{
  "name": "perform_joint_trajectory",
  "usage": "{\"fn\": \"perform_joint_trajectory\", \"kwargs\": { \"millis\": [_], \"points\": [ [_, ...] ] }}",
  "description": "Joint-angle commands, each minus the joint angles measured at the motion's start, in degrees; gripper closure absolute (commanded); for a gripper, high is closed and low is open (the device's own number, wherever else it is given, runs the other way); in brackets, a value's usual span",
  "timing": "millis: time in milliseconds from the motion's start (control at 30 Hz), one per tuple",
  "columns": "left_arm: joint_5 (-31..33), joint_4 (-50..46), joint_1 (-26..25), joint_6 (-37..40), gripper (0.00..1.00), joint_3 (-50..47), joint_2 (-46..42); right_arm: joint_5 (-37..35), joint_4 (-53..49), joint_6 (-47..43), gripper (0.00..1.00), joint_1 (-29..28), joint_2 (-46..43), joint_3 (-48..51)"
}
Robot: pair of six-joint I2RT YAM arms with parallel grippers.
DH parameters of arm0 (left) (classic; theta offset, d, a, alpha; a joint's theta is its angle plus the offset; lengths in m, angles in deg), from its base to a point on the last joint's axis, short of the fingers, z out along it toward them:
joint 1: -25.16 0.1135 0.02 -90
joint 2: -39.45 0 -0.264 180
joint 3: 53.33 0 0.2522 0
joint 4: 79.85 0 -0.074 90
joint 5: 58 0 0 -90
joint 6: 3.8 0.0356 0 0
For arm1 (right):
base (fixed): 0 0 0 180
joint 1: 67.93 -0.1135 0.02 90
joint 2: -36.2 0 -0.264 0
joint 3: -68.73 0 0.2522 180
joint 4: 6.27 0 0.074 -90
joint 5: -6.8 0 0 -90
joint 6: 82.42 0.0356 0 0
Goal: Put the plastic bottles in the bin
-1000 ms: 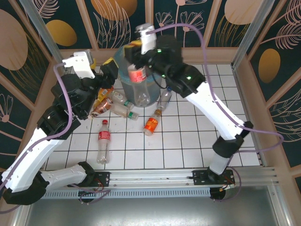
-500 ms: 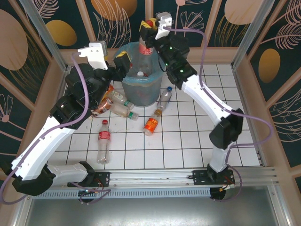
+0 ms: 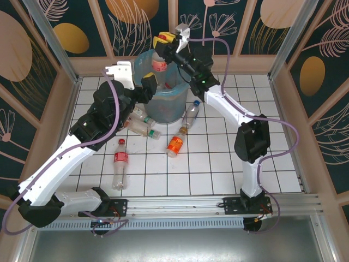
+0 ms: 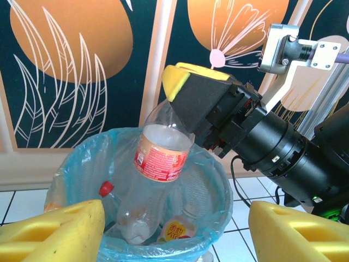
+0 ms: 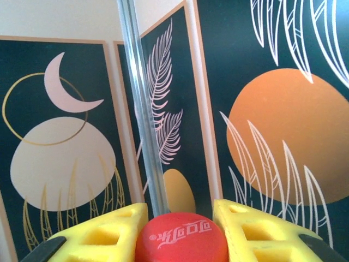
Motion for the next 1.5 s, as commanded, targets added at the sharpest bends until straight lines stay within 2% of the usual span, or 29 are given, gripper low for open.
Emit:
{"fn": "perform_joint_trajectory", "kwargs": {
  "millis": [0, 167, 333, 467, 600, 733, 1067, 1200, 1300, 1400, 1433, 1467],
  "points": [
    [0.6, 2.0, 0.1, -1.1, 0.29, -1.0, -2.0, 3.7, 1.1, 1.8, 1.00, -0.6, 0.1, 1.1],
    [1.0, 2.4, 0.1, -1.6, 0.29, -2.3, -2.6, 2.9, 2.8, 0.6, 1.00, -0.7, 1.1, -2.0],
    [1.1, 2.6, 0.1, -1.8, 0.29, -2.6, -2.9, -3.2, 3.6, -3.9, 1.00, -2.0, 3.7, -7.6],
    [1.7, 2.5, 0.1, -1.5, 0.29, -2.7, -3.0, -5.8, 2.9, -6.4, 1.00, -2.6, 8.9, -14.4],
    [2.0, 2.5, 0.1, -1.5, 0.29, -3.2, -3.4, -5.5, 1.9, -7.1, 1.00, -2.5, 14.6, -18.8],
    [3.1, 2.5, 0.1, -1.5, 0.28, -4.4, -4.4, -3.7, 1.1, -6.6, 1.00, -2.3, 17.3, -16.6],
    [3.7, 2.2, 0.1, -1.5, 0.28, -6.6, -5.6, 1.5, 2.8, -4.5, 1.00, -0.1, 16.9, 0.6],
    [3.9, 2.3, 0.2, -1.7, 0.28, -7.3, -5.9, 2.7, 1.9, -4.9, 1.00, 0.8, 16.6, 4.2],
    [4.2, 2.4, 0.1, -1.7, 0.28, -7.3, -5.8, 3.5, 1.0, -5.0, 1.00, 1.0, 16.3, 3.7],
    [4.3, 2.6, 0.1, -1.5, 0.28, -7.1, -5.5, 3.5, -2.9, -6.3, 1.00, 0.8, 17.1, -1.5],
    [4.2, 2.8, 0.1, -1.5, 0.28, -7.0, -5.3, 3.5, -5.2, -7.3, 0.98, 0.7, 17.8, -4.3],
    [4.1, 3.0, 0.1, -1.5, 0.28, -7.0, -5.3, 3.5, -7.7, -8.1, 0.92, 0.6, 18.6, -7.1]
  ]
}}
